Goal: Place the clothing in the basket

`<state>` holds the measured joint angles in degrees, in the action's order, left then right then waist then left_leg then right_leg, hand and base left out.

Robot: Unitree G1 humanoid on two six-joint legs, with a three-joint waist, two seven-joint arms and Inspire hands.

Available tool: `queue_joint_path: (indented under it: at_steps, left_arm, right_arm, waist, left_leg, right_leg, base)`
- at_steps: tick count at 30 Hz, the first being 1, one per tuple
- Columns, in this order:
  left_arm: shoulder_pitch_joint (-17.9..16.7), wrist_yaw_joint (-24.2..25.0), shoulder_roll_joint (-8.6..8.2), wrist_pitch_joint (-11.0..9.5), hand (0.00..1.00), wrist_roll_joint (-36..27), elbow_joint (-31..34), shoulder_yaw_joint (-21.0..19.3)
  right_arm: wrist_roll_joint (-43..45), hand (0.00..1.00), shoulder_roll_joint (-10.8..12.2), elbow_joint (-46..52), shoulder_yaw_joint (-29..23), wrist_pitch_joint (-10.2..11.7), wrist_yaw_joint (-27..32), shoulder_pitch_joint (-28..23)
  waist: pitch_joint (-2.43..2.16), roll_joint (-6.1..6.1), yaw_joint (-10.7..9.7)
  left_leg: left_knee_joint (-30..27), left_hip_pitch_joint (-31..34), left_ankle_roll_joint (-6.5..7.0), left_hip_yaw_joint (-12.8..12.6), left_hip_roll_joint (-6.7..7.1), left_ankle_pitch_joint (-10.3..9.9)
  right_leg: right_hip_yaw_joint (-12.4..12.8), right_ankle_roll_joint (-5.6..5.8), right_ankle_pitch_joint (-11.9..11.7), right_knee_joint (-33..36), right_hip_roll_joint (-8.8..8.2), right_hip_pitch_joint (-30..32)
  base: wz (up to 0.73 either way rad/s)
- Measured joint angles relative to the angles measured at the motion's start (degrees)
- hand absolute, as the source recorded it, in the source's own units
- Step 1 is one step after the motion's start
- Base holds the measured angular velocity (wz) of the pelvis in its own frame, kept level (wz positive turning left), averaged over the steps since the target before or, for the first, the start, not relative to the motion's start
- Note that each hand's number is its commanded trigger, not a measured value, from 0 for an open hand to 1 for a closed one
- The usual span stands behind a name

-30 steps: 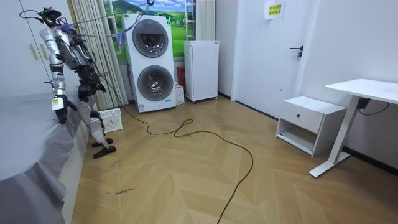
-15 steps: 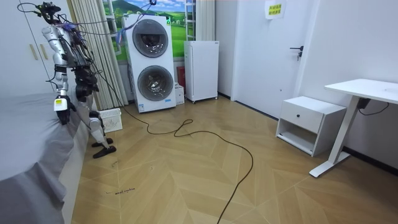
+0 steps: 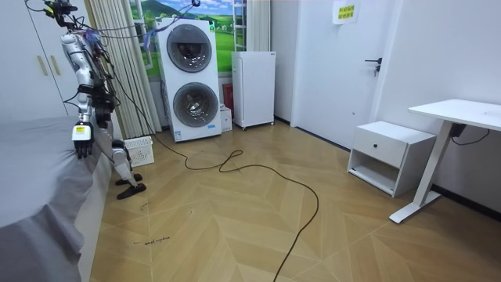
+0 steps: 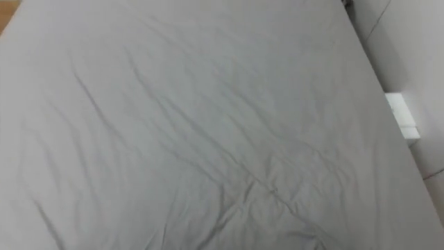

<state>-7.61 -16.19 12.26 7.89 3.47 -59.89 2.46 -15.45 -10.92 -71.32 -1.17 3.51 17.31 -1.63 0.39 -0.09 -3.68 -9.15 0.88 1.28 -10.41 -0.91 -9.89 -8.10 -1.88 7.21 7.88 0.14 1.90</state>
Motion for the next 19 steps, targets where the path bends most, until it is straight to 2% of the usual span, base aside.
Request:
queue_joint_path:
  at_steps: [6,12,19]
  left_arm:
    - [-0.1,-0.7,-1.29,-1.8,0.0,-0.1,-0.8,-0.7]
    - [-1.9,-0.6,-3.61,-3.7,0.0,0.0,-0.8,-2.1]
    - [-2.4,1.1,-4.14,-4.3,0.0,0.0,-0.9,-2.9]
  right_arm:
    - [-0.2,0.0,0.0,-0.2,0.7,-2.3,-0.1,-0.4]
    - [0.2,0.0,0.3,0.0,1.3,-2.3,0.1,-1.0]
    - [0.3,0.0,0.3,0.0,2.1,-2.3,0.2,-1.6]
  waist:
    - [0.3,-0.54,2.4]
    - [0.3,-0.7,2.6]
    - [0.4,-0.53,2.9]
  left_leg:
    - [0.5,-1.7,-0.11,0.1,-0.09,-0.1]
    - [1.0,-2.6,-0.22,0.1,-0.07,-0.2]
    - [1.0,-3.4,-0.39,0.1,-0.18,-0.4]
  right_leg:
    - [0.0,-0.13,0.2,0.1,0.02,-1.2]
    - [0.0,-0.08,0.3,-0.1,0.05,-2.4]
    - [0.0,-0.16,0.4,-0.2,0.12,-3.1]
  base:
    - [-0.01]
    - [0.0]
    - [0.0]
